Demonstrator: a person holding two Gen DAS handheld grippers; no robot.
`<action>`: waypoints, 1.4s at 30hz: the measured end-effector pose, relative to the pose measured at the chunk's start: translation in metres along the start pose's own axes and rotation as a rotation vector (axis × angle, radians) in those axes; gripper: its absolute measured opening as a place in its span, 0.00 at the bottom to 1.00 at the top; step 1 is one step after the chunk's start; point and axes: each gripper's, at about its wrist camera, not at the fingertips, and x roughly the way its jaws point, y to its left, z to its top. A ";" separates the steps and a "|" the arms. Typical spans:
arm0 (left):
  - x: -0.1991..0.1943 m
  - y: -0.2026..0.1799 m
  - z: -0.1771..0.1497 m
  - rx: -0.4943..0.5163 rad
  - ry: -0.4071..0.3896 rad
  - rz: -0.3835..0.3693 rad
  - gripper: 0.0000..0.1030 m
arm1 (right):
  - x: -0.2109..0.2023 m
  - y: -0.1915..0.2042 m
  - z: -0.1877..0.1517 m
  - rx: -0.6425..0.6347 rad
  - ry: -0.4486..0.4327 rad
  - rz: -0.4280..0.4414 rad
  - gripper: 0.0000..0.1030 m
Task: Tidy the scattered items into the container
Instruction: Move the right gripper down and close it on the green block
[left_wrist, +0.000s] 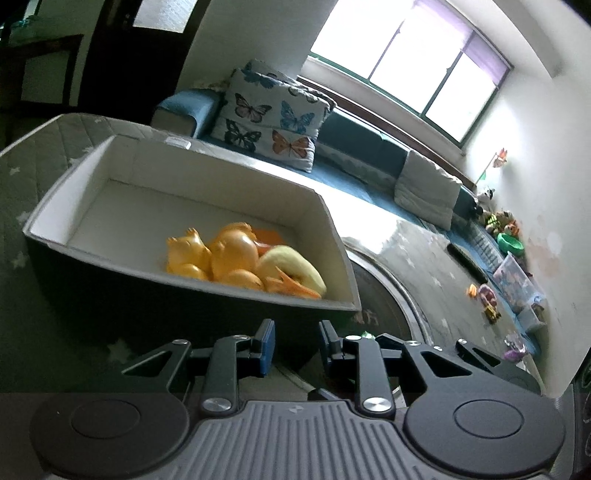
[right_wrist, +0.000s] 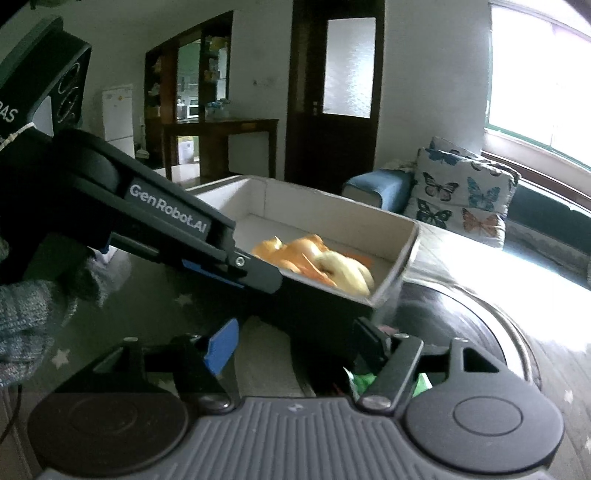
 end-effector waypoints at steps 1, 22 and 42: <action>0.002 -0.002 -0.002 0.001 0.007 -0.004 0.27 | -0.002 -0.002 -0.003 0.004 0.002 -0.006 0.69; 0.049 -0.029 -0.024 -0.013 0.135 -0.066 0.29 | 0.004 -0.055 -0.039 0.097 0.079 -0.108 0.82; 0.080 -0.033 -0.022 -0.035 0.183 -0.082 0.32 | 0.025 -0.067 -0.045 0.099 0.119 -0.057 0.67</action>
